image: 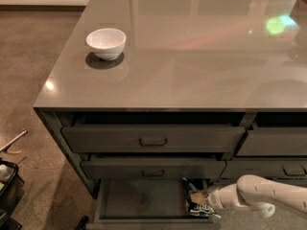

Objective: Place blue chip bag into bottom drawer

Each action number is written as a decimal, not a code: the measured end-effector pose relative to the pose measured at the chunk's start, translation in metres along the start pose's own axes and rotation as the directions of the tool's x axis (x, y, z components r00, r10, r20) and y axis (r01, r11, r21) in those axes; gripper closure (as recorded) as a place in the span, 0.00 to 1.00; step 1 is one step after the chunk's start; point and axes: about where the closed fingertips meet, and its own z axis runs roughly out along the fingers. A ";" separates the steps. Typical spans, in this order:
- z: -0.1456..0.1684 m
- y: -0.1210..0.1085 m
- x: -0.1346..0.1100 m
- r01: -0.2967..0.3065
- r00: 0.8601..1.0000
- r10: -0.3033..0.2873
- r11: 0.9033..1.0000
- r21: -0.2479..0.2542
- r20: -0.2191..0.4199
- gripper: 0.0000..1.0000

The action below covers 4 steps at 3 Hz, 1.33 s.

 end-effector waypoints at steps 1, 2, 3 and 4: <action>0.038 -0.014 0.013 -0.049 0.998 0.045 0.995 -0.092 -0.043 1.00; 0.076 -0.021 0.023 -0.073 0.993 0.058 0.986 -0.148 -0.104 1.00; 0.103 -0.023 0.025 -0.072 0.988 0.047 0.982 -0.175 -0.144 1.00; 0.106 -0.022 0.024 -0.070 0.988 0.044 0.982 -0.178 -0.145 0.81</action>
Offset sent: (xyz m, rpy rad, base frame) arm 0.0175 0.0401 -0.1193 0.1480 0.2184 0.1136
